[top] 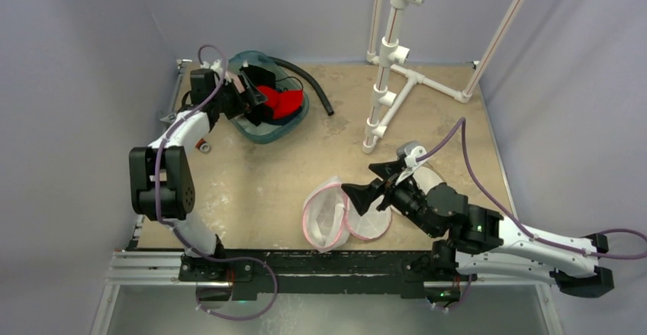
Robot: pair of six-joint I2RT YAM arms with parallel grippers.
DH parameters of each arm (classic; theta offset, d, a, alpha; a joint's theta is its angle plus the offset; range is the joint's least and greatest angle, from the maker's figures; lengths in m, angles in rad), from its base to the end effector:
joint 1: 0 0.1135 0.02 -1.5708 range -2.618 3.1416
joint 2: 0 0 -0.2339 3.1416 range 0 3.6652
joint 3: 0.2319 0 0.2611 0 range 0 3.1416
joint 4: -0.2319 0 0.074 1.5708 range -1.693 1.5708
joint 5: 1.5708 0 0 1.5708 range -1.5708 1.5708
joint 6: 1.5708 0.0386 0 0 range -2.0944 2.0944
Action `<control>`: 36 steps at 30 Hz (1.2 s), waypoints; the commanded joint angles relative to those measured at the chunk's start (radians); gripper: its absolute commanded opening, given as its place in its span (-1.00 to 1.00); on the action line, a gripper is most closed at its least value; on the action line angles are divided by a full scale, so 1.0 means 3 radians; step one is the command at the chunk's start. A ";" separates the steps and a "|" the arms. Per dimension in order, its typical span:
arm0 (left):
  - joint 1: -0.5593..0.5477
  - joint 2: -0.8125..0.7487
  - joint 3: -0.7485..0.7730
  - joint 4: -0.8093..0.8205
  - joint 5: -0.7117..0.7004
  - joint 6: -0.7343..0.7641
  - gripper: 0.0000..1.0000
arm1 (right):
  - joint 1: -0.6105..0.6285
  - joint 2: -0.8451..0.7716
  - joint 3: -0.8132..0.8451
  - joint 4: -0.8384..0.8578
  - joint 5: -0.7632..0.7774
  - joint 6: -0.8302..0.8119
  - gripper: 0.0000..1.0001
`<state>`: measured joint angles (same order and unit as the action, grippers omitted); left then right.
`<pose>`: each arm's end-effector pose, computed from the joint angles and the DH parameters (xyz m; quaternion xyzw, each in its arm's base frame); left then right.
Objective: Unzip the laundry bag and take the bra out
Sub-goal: Place the bra in the bin.
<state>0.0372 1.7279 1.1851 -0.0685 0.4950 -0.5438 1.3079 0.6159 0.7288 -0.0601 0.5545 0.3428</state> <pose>0.3940 -0.0037 0.2027 -0.1380 0.8564 -0.3225 0.3788 0.0668 0.1700 0.3425 -0.1312 0.6785 0.3850 0.6117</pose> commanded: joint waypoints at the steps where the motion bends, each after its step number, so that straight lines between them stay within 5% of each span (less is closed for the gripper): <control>1: 0.0011 -0.0246 -0.0002 0.0179 -0.0363 -0.0275 0.74 | 0.0003 0.0011 0.0011 0.0174 -0.0009 -0.0039 0.96; 11: 0.0017 0.0054 0.0009 0.0326 -0.0436 -0.0888 0.77 | 0.0006 -0.0037 -0.0008 0.0121 0.0026 -0.0050 0.96; 26: 0.0015 -0.0049 -0.0115 0.0918 -0.0306 -0.1049 -0.97 | 0.0004 -0.0073 -0.0070 0.0127 0.0065 -0.0062 0.96; 36: 0.0014 -0.0513 -0.0252 0.1746 -0.0389 -0.0543 -1.00 | 0.0007 0.0017 -0.0052 0.0132 0.0038 -0.0090 0.96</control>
<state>0.0372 1.6657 1.1286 0.2516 0.3908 -0.8055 1.3079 0.6155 0.7116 -0.0479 0.5579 0.3325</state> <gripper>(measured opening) 0.009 0.980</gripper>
